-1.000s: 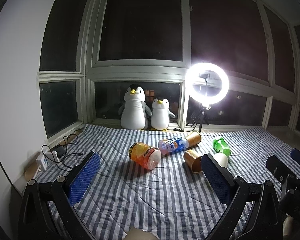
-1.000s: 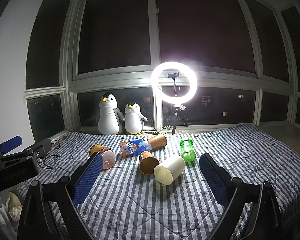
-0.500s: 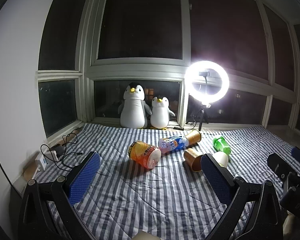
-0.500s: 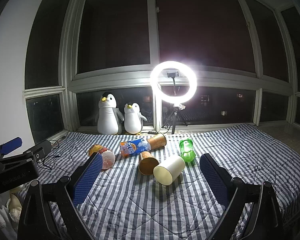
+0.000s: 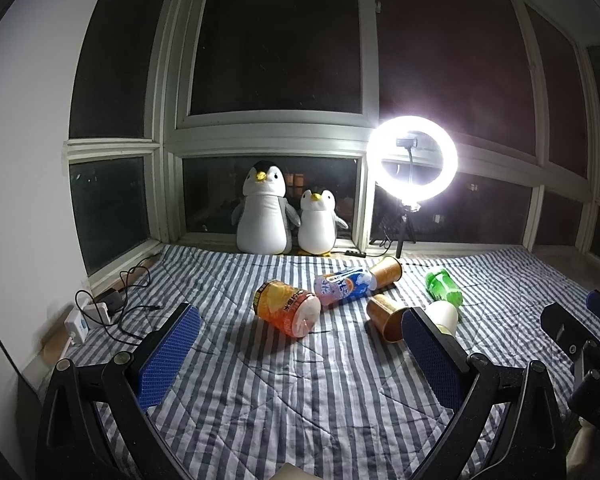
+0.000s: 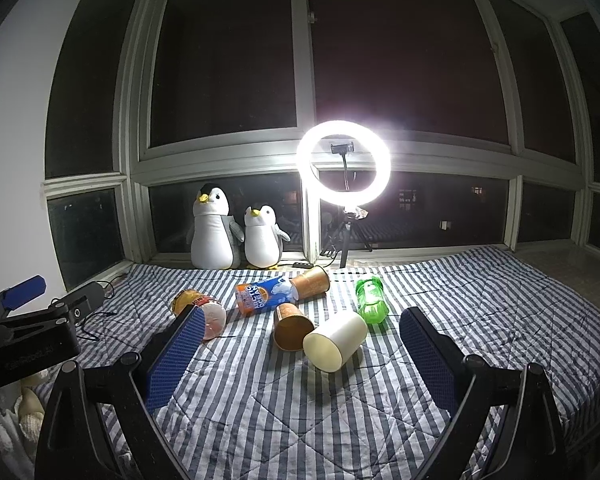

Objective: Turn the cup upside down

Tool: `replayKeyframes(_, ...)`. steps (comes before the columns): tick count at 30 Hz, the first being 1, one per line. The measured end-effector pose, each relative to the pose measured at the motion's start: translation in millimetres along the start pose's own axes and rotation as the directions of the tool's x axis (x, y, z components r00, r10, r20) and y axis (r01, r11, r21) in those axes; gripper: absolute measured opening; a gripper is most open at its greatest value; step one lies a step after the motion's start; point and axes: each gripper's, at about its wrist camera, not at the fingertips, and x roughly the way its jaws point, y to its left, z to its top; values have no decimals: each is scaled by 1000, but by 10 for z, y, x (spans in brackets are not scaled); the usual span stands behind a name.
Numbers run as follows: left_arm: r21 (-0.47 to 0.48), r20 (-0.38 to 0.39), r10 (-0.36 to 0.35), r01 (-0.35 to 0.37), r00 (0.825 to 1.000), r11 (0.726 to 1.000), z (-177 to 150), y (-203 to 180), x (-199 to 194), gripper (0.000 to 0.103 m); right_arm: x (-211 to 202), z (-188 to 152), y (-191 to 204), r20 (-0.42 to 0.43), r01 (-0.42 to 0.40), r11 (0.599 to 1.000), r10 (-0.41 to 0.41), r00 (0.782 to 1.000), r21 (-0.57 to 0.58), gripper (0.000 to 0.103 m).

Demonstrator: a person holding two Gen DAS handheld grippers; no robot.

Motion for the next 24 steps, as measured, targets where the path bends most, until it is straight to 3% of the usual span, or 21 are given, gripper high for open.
replayKeyframes(13,12,-51,-29,30,998,999,68,9,353,102,138,-19,-95,-20,10,1000,-10,1000,5,96)
replayKeyframes(24,63,-188,-103,117,977,991,221,50,1148,102,393,-54,-204,-65,26,1000,-25,998,16,96)
